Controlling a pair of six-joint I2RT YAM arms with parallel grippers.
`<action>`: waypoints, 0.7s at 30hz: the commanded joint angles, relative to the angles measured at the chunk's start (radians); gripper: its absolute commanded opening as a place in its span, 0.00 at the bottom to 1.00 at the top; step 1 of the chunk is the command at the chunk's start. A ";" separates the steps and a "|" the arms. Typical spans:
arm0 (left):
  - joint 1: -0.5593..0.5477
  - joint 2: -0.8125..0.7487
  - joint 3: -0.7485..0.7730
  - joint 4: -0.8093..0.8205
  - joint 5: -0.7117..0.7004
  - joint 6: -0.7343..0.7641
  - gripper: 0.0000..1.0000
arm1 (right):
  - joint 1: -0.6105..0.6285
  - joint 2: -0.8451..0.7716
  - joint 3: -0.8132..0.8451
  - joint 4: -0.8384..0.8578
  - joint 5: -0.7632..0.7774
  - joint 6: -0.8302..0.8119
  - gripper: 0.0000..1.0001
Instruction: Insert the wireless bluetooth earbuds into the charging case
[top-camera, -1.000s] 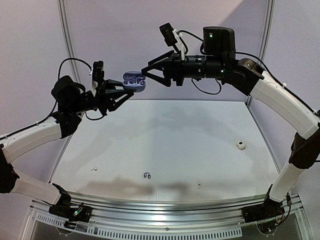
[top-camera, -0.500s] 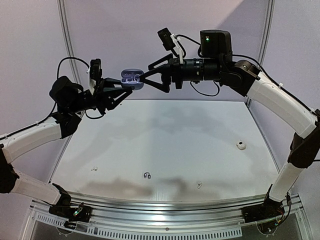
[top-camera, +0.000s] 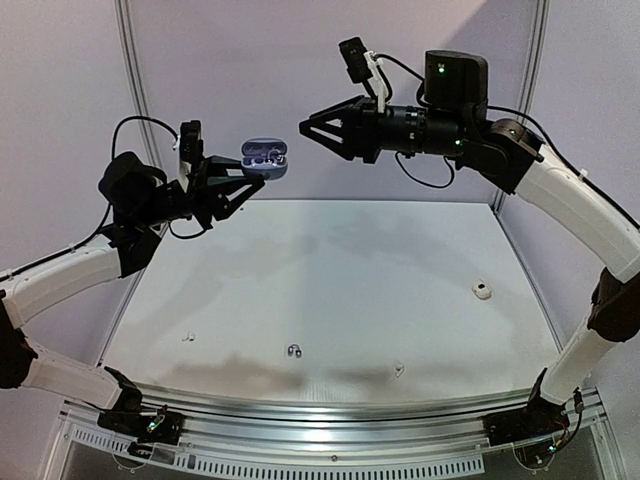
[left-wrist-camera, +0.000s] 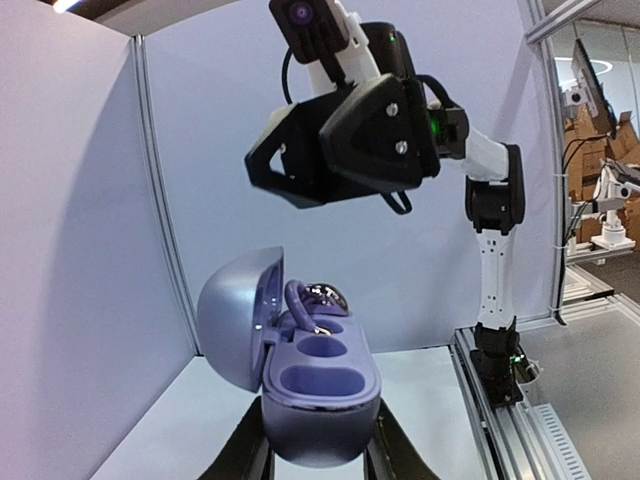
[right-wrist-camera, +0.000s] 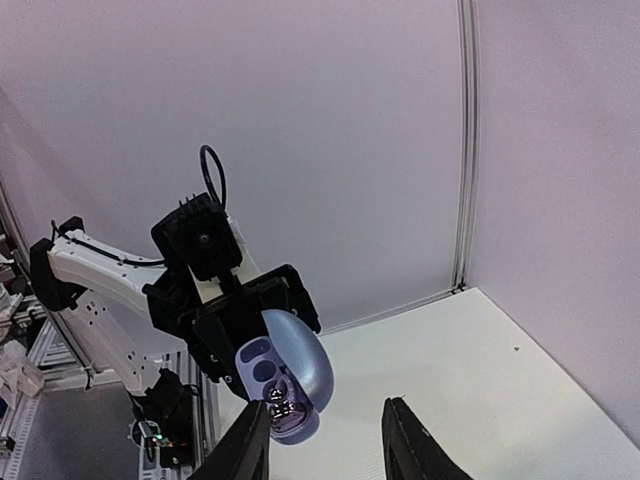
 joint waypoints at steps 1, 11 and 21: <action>0.013 -0.014 0.004 -0.089 -0.016 0.114 0.00 | -0.003 -0.016 0.004 -0.033 -0.011 0.019 0.36; 0.014 -0.009 0.015 -0.104 -0.012 0.128 0.00 | 0.000 0.047 0.057 -0.069 -0.092 0.033 0.36; 0.019 -0.011 0.005 0.080 0.011 -0.088 0.00 | -0.003 0.012 -0.061 0.010 -0.113 0.014 0.75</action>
